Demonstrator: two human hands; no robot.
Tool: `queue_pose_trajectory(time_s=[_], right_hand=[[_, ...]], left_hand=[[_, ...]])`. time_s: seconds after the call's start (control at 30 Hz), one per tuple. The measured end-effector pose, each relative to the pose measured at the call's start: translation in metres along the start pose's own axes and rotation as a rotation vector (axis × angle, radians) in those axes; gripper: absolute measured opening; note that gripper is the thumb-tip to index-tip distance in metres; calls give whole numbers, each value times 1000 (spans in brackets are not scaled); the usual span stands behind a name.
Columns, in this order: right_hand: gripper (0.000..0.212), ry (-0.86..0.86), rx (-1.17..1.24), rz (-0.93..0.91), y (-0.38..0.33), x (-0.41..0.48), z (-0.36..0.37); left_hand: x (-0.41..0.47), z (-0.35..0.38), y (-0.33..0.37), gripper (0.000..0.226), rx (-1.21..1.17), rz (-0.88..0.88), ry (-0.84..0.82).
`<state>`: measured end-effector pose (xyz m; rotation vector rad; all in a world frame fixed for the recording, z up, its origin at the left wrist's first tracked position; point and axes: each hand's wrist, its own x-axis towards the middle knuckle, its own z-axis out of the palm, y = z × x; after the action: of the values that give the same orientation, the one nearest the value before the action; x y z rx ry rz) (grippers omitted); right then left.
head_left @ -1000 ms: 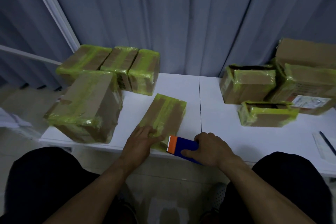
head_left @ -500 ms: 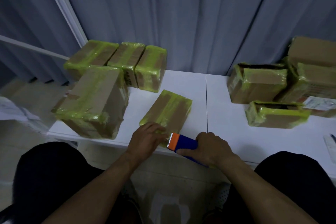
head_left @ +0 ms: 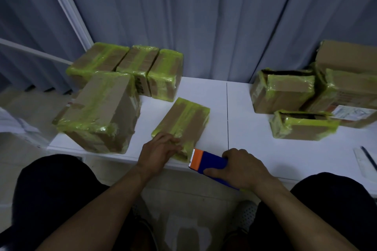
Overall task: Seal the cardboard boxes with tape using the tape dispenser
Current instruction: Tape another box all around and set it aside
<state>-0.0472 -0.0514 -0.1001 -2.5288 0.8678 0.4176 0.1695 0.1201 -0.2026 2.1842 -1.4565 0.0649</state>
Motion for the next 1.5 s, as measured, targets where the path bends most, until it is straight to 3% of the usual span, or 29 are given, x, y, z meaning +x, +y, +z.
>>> queue_pose_trajectory(time_s=[0.43, 0.73, 1.0, 1.3, 1.5], right_hand=[[77, -36, -44, 152, 22, 12, 3], [71, -80, -110, 139, -1, 42, 12], [68, -96, -108, 122, -13, 54, 16], [63, 65, -260, 57, -21, 47, 30], [66, 148, -350, 11, -27, 43, 34]], left_hand=[[0, 0, 9, 16, -34, -48, -22], [0, 11, 22, 33, -40, -171, 54], [-2, 21, 15, 37, -107, -131, 92], [-4, 21, 17, 26, -134, -194, 72], [-2, 15, 24, 32, -47, -192, 61]])
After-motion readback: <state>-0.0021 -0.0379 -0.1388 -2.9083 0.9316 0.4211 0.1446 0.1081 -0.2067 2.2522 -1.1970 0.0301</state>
